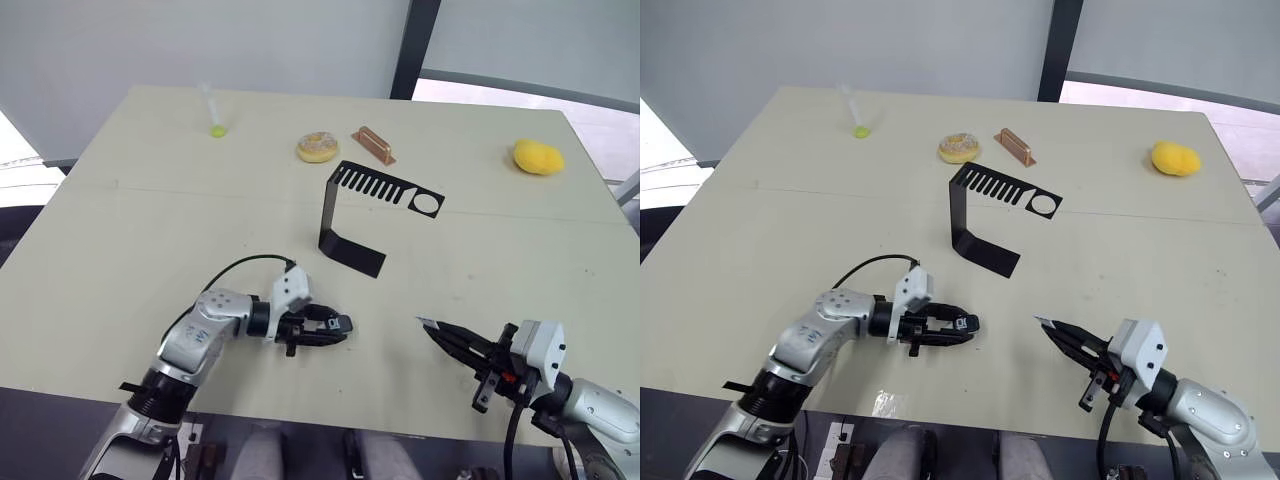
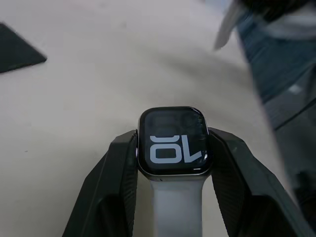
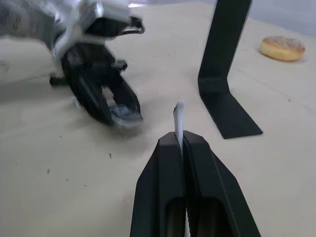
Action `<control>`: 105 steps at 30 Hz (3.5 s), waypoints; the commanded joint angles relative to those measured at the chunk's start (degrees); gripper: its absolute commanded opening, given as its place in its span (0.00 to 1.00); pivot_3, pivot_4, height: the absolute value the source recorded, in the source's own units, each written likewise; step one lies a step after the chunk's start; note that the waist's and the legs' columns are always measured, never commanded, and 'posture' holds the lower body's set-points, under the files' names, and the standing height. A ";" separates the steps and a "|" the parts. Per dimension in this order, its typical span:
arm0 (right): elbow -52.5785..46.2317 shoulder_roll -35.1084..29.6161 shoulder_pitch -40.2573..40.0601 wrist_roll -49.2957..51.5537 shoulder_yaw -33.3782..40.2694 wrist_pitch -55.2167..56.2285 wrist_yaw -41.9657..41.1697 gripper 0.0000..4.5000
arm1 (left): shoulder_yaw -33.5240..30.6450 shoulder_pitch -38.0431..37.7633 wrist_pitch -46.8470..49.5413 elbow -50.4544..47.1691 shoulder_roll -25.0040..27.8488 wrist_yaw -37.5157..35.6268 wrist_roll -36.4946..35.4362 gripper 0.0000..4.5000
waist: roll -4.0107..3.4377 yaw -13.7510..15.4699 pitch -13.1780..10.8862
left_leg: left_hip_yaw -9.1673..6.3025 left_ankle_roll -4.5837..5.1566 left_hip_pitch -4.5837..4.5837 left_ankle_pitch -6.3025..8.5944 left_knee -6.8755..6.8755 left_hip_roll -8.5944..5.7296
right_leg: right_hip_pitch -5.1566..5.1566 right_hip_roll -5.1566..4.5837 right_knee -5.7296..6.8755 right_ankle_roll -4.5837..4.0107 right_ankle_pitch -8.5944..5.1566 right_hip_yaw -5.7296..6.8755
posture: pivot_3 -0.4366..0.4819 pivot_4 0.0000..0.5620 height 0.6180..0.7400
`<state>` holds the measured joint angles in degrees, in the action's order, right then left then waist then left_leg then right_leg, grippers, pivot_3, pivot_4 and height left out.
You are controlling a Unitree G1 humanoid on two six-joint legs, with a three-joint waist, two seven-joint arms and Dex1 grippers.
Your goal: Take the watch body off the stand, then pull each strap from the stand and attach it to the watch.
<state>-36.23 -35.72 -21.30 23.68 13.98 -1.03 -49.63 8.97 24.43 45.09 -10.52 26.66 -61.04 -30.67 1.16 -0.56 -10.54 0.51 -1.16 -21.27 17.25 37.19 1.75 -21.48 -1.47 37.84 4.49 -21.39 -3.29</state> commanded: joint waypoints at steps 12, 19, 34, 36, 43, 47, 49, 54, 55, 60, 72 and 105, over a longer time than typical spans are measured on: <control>-9.20 -0.54 3.98 -13.45 -5.84 9.75 2.62 0.00 | -9.89 12.45 34.78 2.75 5.78 6.25 -22.28 0.36 | 0.05 -0.90 -0.02 | -0.08 -0.34 0.01 -0.19 0.03 -0.08 | 0.04 0.00 0.01 0.01 -0.01 0.03 | 0.48 0.27 1.00; -9.34 -0.62 7.75 -14.76 -8.63 7.00 4.27 0.00 | -10.75 11.99 37.71 0.31 3.34 10.05 -24.10 0.36 | 0.05 -1.13 -0.02 | -0.07 -0.48 0.06 -0.27 0.01 -0.05 | -0.01 0.03 0.08 0.01 -0.01 -0.01 | 0.48 0.27 1.00; -5.95 -0.84 11.66 -17.50 -11.28 6.93 5.00 0.00 | -14.88 12.99 43.72 -0.79 -2.89 20.59 -27.69 0.36 | 0.06 -1.02 -0.02 | -0.08 -0.50 0.05 -0.28 0.02 -0.07 | -0.01 0.01 0.08 0.01 -0.01 0.00 | 0.48 0.27 1.00; -5.56 -0.86 11.91 -17.72 -11.20 7.08 4.98 0.00 | -14.93 13.24 44.22 -0.67 -3.17 21.17 -27.88 0.36 | 0.06 -0.98 -0.02 | -0.07 -0.50 0.04 -0.28 0.03 -0.08 | -0.01 0.01 0.07 0.01 -0.01 0.00 | 0.48 0.27 1.00; -4.80 -0.80 11.88 -18.95 -11.36 7.45 5.36 0.00 | -15.13 13.32 44.82 -0.51 -3.87 21.92 -28.37 0.36 | 0.06 -1.03 -0.02 | -0.07 -0.51 0.05 -0.29 0.02 -0.08 | -0.01 0.02 0.08 0.01 -0.01 0.00 | 0.48 0.27 1.00; -4.63 -0.70 12.01 -19.14 -11.22 7.49 5.45 0.00 | -14.86 13.38 44.77 -0.43 -3.90 22.08 -28.39 0.36 | 0.06 -1.00 -0.02 | -0.07 -0.52 0.04 -0.29 0.02 -0.08 | -0.01 0.01 0.07 0.01 -0.01 0.00 | 0.48 0.27 1.00; -4.72 -0.56 12.17 -19.26 -11.46 7.42 5.54 0.00 | -14.76 13.24 44.67 -0.54 -4.06 22.21 -28.39 0.36 | 0.06 -1.01 -0.02 | -0.07 -0.52 0.04 -0.29 0.02 -0.08 | -0.01 0.01 0.08 0.01 -0.01 0.00 | 0.48 0.27 1.00; -4.70 -0.40 12.26 -19.35 -11.51 7.59 5.58 0.00 | -14.62 12.79 44.74 -0.93 -4.24 22.56 -28.43 0.36 | 0.06 -1.02 -0.02 | -0.07 -0.52 0.04 -0.29 0.02 -0.08 | -0.01 0.01 0.07 0.01 -0.01 0.00 | 0.48 0.27 1.00; -4.62 -0.38 12.38 -19.37 -11.53 7.61 5.59 0.00 | -14.58 12.75 44.71 -0.91 -4.18 22.54 -28.42 0.36 | 0.06 -1.02 -0.02 | -0.07 -0.52 0.04 -0.29 0.02 -0.08 | -0.01 0.01 0.07 0.01 -0.01 0.00 | 0.48 0.27 1.00; -4.33 -0.38 12.79 -19.29 -11.69 7.80 5.48 0.00 | -14.44 12.65 44.54 -0.95 -4.25 22.79 -28.26 0.36 | 0.06 -1.01 -0.02 | -0.07 -0.53 0.04 -0.29 0.02 -0.08 | -0.01 0.01 0.07 0.01 -0.01 0.01 | 0.48 0.27 1.00; -3.76 -0.63 13.25 -19.23 -12.38 8.17 5.13 0.00 | -14.39 12.66 44.17 -1.09 -4.63 23.13 -28.37 0.36 | 0.06 -1.01 -0.02 | -0.07 -0.53 0.05 -0.29 0.02 -0.08 | -0.01 0.01 0.07 0.01 -0.01 0.00 | 0.48 0.27 1.00; -3.10 -0.93 13.77 -19.14 -12.57 8.82 5.02 0.00 | -12.96 12.22 43.40 -1.35 -4.19 23.63 -28.17 0.36 | 0.06 -1.03 -0.02 | -0.07 -0.54 0.04 -0.29 0.02 -0.08 | -0.01 0.01 0.06 0.01 -0.01 0.00 | 0.48 0.27 1.00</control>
<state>-38.15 -36.32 -7.89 3.93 1.34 6.91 -45.26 -3.82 36.66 89.31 -10.34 22.53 -37.14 -58.10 1.22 -1.59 -10.56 0.44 -1.69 -21.22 16.95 37.21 1.68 -21.48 -1.46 37.90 4.50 -21.40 -3.28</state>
